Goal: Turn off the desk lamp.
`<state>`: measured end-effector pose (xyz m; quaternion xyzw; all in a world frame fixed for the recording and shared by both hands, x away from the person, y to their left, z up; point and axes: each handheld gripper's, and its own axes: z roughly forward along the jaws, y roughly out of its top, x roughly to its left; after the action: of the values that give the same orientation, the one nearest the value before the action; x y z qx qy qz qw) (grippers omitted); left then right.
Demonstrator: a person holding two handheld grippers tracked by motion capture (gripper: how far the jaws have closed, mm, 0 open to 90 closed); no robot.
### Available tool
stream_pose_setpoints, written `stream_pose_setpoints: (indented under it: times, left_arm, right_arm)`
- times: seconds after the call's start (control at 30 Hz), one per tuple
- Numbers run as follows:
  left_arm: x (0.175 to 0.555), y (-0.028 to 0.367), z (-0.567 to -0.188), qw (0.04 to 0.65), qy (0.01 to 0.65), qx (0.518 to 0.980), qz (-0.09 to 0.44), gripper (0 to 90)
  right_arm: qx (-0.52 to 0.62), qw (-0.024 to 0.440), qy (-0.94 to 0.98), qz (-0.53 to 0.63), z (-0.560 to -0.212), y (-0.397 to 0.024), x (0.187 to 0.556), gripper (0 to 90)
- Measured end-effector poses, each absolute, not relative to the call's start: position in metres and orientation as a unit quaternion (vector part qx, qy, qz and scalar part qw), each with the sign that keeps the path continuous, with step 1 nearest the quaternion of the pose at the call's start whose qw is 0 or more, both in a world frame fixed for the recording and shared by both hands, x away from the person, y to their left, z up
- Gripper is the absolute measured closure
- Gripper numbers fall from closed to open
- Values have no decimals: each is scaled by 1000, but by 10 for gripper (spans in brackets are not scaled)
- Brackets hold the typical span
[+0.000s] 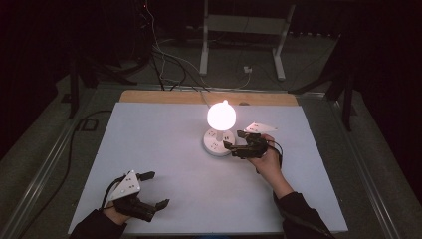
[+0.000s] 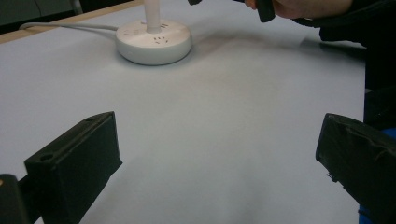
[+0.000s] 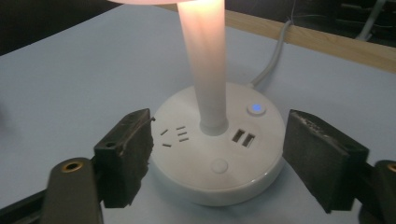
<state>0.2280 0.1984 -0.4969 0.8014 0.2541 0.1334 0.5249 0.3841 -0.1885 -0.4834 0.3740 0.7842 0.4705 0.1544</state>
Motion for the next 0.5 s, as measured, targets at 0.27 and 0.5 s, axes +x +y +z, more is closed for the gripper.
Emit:
stream_pose_setpoints:
  times: [0.27,0.5]
  left_arm:
    - [228,198,-497,522,254,803,134,4]
    - [228,198,-497,521,254,804,134,4]
  right_arm:
    - [400,157,778,459,-485,-190,387,589]
    - [405,168,785,437,-488,-187,389,752]
